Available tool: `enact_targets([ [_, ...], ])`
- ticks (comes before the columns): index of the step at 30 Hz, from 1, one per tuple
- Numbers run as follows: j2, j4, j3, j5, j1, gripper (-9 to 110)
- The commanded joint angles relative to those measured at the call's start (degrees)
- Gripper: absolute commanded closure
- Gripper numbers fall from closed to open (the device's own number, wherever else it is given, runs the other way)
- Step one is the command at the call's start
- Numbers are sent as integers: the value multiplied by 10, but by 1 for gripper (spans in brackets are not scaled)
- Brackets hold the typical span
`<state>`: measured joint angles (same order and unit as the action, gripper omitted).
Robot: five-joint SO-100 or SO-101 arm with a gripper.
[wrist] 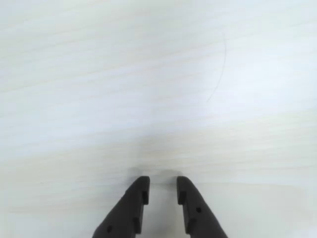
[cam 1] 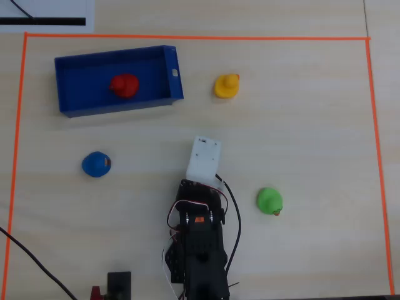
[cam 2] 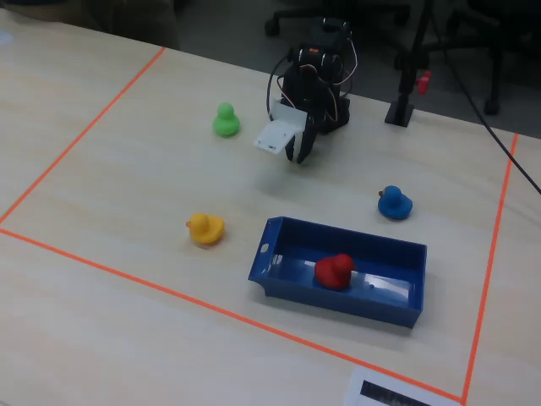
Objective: Grasp red duck and put it into box.
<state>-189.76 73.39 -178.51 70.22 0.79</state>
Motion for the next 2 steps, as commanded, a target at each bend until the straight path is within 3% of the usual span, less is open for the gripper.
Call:
enact_targets([
  [1, 0, 14, 3, -5, 3, 97],
  [2, 0, 14, 3, -5, 3, 97],
])
